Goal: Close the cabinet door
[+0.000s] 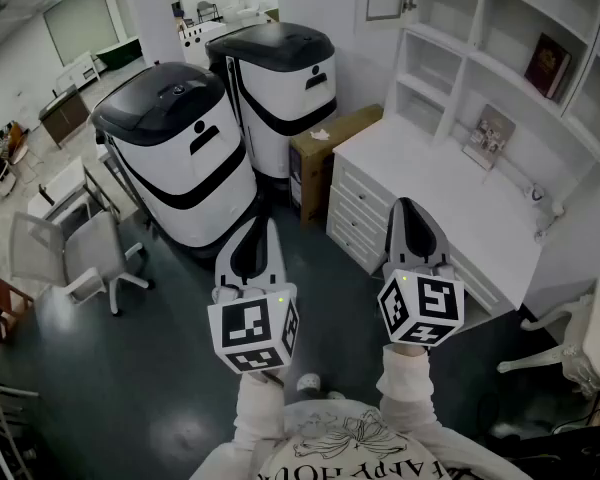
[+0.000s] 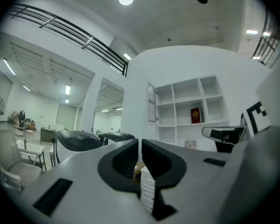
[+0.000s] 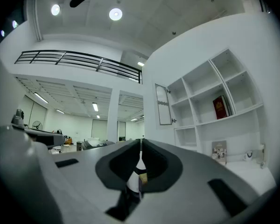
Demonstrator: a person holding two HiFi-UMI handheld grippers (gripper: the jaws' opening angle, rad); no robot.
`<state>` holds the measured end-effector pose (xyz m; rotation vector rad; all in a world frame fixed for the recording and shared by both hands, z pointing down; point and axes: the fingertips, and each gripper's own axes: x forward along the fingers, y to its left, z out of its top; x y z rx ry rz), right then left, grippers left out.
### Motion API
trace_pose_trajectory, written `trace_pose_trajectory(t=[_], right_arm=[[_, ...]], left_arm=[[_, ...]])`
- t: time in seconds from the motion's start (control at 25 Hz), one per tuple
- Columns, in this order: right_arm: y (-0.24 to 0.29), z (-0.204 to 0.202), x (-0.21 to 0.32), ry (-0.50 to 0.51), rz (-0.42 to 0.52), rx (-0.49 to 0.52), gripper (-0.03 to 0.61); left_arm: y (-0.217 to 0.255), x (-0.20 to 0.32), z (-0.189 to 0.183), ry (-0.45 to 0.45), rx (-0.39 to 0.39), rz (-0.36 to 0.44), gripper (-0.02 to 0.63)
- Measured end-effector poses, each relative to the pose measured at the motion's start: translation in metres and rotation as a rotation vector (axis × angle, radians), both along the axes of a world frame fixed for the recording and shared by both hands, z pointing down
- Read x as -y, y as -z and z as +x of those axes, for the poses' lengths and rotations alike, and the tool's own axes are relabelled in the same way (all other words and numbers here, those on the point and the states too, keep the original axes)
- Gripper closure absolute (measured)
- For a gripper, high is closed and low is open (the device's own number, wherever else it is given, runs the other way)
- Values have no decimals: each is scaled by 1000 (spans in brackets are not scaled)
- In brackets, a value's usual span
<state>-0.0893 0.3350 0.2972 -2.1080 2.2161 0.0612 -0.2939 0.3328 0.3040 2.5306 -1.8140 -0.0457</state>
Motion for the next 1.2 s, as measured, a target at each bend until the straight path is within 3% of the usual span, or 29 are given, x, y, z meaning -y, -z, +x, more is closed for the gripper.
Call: trace_pose_trajectory(t=[1.2], right_arm=[[-16, -27, 60, -47, -19, -1, 565]], left_arm=[[-14, 64, -37, -27, 22, -14, 589]])
